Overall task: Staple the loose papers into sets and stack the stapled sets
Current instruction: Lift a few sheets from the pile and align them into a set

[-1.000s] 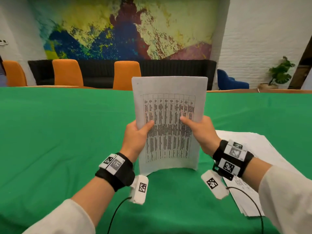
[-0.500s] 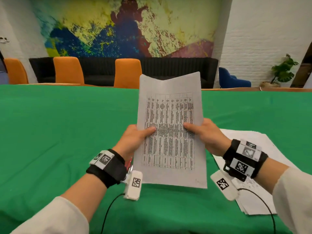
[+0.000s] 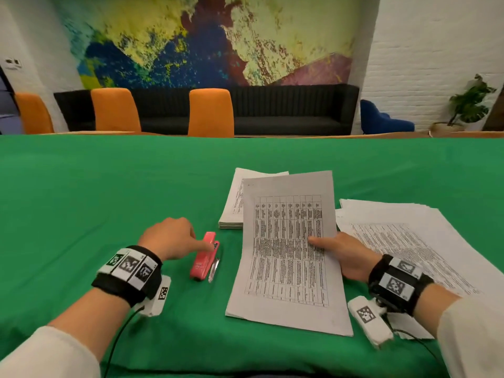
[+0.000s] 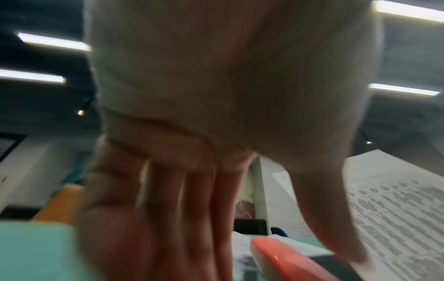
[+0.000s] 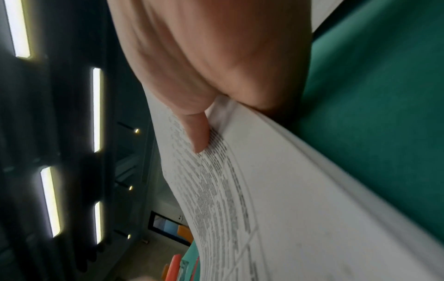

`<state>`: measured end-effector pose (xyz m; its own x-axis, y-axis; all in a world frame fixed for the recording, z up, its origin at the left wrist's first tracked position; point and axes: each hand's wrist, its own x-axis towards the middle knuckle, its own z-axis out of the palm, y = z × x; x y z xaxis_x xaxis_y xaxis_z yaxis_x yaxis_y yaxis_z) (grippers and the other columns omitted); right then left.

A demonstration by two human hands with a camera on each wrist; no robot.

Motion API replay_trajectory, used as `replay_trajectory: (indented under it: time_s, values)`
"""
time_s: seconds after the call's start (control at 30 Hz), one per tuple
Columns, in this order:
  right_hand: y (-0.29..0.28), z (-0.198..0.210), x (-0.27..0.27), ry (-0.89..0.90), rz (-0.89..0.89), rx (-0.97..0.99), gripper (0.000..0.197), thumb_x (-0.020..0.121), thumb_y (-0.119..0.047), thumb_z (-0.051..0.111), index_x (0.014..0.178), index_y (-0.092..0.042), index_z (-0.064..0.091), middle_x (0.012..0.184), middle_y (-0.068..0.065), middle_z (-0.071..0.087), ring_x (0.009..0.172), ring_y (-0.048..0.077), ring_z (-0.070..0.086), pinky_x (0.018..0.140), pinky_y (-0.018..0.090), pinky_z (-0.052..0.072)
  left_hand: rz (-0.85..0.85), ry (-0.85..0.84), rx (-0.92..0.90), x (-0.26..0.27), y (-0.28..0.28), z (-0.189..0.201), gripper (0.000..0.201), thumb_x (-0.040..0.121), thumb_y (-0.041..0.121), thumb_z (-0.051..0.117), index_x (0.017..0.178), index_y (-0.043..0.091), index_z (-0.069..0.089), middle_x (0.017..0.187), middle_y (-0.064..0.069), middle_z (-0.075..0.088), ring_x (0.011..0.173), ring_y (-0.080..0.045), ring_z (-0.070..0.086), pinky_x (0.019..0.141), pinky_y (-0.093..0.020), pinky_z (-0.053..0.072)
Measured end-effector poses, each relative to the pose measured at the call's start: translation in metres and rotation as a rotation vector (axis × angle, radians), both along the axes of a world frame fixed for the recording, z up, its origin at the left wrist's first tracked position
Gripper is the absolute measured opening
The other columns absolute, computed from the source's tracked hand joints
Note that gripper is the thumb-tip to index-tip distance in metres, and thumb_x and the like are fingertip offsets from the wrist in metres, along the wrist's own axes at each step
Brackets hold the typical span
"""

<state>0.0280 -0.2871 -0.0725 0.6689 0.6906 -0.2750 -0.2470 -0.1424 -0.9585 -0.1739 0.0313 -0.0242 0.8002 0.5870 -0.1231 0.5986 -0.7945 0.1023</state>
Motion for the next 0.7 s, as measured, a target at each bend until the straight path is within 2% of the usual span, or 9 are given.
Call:
replay_trajectory:
  time_s: [0.1, 0.23, 0.37, 0.43, 0.47, 0.53, 0.57, 0.63, 0.7]
  values:
    - [-0.001, -0.001, 0.002, 0.007, 0.008, -0.009, 0.034, 0.1, -0.019, 0.063, 0.128, -0.002, 0.061, 0.116, 0.021, 0.075, 0.105, 0.04, 0.074, 0.089, 0.049, 0.061, -0.044, 0.171, -0.19, 0.001, -0.006, -0.005, 0.054, 0.082, 0.071, 0.071, 0.092, 0.018, 0.075, 0.086, 0.003, 0.078, 0.074, -0.017, 0.077, 0.064, -0.032, 0.061]
    - [-0.002, -0.004, 0.005, -0.002, 0.021, -0.042, 0.044, 0.094, -0.023, 0.068, 0.131, -0.002, 0.06, 0.122, 0.023, 0.073, 0.112, 0.044, 0.07, 0.103, 0.06, 0.053, -0.036, 0.059, -0.315, 0.005, 0.0, -0.004, 0.033, 0.084, 0.046, 0.082, 0.089, 0.014, 0.075, 0.084, -0.002, 0.079, 0.075, -0.019, 0.077, 0.064, -0.033, 0.065]
    - [-0.001, -0.007, 0.006, -0.013, 0.042, -0.047, 0.044, 0.095, -0.022, 0.068, 0.133, -0.002, 0.059, 0.123, 0.023, 0.072, 0.113, 0.044, 0.07, 0.103, 0.061, 0.053, -0.057, -0.151, -0.517, 0.002, 0.016, 0.024, 0.033, 0.078, 0.026, 0.091, 0.093, 0.007, 0.069, 0.085, -0.011, 0.078, 0.068, -0.023, 0.074, 0.061, -0.034, 0.062]
    - [-0.001, -0.008, 0.005, -0.024, 0.043, -0.046, 0.041, 0.097, -0.021, 0.067, 0.132, -0.002, 0.06, 0.123, 0.023, 0.072, 0.112, 0.044, 0.07, 0.103, 0.06, 0.053, -0.089, -0.261, -0.624, -0.001, 0.023, 0.048, 0.037, 0.078, 0.016, 0.09, 0.104, 0.007, 0.066, 0.088, -0.014, 0.08, 0.069, -0.022, 0.076, 0.061, -0.031, 0.059]
    - [-0.001, -0.008, 0.005, -0.032, 0.048, -0.049, 0.041, 0.097, -0.021, 0.067, 0.132, -0.001, 0.06, 0.122, 0.023, 0.072, 0.112, 0.044, 0.07, 0.103, 0.06, 0.053, -0.108, -0.348, -0.661, -0.002, 0.026, 0.058, 0.043, 0.076, 0.014, 0.09, 0.11, 0.009, 0.066, 0.091, -0.013, 0.08, 0.071, -0.02, 0.076, 0.064, -0.03, 0.059]
    - [-0.001, -0.006, 0.004, -0.05, 0.056, -0.056, 0.04, 0.097, -0.022, 0.067, 0.13, -0.001, 0.062, 0.121, 0.023, 0.073, 0.112, 0.043, 0.071, 0.104, 0.06, 0.052, -0.121, -0.618, -0.757, 0.002, 0.033, 0.073, 0.054, 0.071, 0.017, 0.094, 0.118, 0.017, 0.068, 0.099, -0.006, 0.08, 0.084, -0.019, 0.076, 0.082, -0.035, 0.059]
    - [-0.001, -0.006, 0.003, -0.056, 0.057, -0.056, 0.038, 0.097, -0.022, 0.066, 0.129, -0.001, 0.062, 0.121, 0.022, 0.073, 0.112, 0.043, 0.071, 0.104, 0.06, 0.053, -0.127, -0.796, -0.889, 0.006, 0.035, 0.076, 0.05, 0.073, 0.02, 0.091, 0.119, 0.019, 0.069, 0.103, -0.003, 0.078, 0.094, -0.019, 0.073, 0.093, -0.039, 0.055]
    - [-0.001, -0.006, 0.002, -0.054, 0.059, -0.05, 0.035, 0.099, -0.02, 0.064, 0.129, -0.001, 0.062, 0.121, 0.023, 0.073, 0.112, 0.044, 0.071, 0.102, 0.058, 0.055, -0.075, -1.196, -1.335, 0.021, 0.037, 0.078, 0.032, 0.086, 0.026, 0.076, 0.116, 0.019, 0.068, 0.108, -0.001, 0.072, 0.105, -0.019, 0.066, 0.105, -0.042, 0.047]
    - [-0.001, -0.006, 0.002, -0.053, 0.059, -0.045, 0.034, 0.1, -0.019, 0.064, 0.129, -0.001, 0.062, 0.12, 0.023, 0.073, 0.111, 0.043, 0.071, 0.1, 0.056, 0.056, 0.037, -1.489, -1.664, 0.042, 0.033, 0.082, 0.026, 0.093, 0.029, 0.07, 0.116, 0.018, 0.065, 0.11, -0.004, 0.069, 0.105, -0.021, 0.067, 0.102, -0.042, 0.051]
